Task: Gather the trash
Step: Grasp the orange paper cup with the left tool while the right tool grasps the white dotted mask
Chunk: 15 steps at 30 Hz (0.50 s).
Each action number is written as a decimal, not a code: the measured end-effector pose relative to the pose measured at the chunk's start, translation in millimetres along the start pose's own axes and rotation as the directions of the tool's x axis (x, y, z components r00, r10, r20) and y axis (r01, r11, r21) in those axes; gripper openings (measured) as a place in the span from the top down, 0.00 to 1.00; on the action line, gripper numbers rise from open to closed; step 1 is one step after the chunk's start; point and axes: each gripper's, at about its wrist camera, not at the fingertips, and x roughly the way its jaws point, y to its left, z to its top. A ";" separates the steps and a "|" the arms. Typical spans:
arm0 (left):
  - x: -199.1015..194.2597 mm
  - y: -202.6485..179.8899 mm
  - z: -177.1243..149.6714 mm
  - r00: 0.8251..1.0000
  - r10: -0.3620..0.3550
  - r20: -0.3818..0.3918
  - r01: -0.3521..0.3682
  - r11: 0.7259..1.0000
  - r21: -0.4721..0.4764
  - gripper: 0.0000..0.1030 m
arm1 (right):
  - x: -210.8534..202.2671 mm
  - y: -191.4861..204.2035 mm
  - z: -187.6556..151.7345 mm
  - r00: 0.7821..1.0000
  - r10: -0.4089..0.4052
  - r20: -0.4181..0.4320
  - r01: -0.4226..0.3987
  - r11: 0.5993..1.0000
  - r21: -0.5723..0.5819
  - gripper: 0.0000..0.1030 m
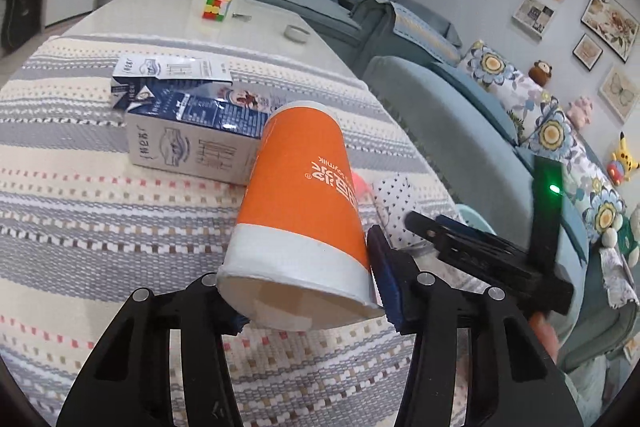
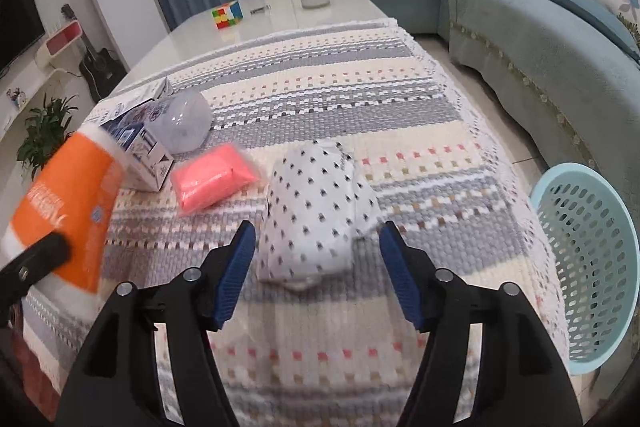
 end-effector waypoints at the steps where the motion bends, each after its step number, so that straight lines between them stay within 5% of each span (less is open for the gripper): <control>1: -1.9 1.1 0.8 1.000 -0.002 0.003 0.002 1.000 -0.006 0.53 | 3.6 1.9 1.9 1.000 -0.014 -0.002 0.014 1.000 -0.007 0.40; 5: -7.0 4.0 5.1 1.000 -0.010 0.020 0.011 1.000 -0.024 0.53 | 22.0 9.4 4.5 0.996 -0.075 -0.043 0.073 0.997 -0.035 0.41; 9: -10.4 4.9 7.1 0.999 -0.018 0.032 0.019 1.000 -0.024 0.53 | 19.1 15.5 2.2 0.998 -0.059 -0.023 0.057 0.996 -0.063 0.68; 15: -15.9 -8.7 6.4 0.999 -0.014 0.049 0.013 1.000 0.020 0.53 | 4.7 15.7 -2.3 0.997 -0.053 0.047 0.056 0.997 -0.059 0.84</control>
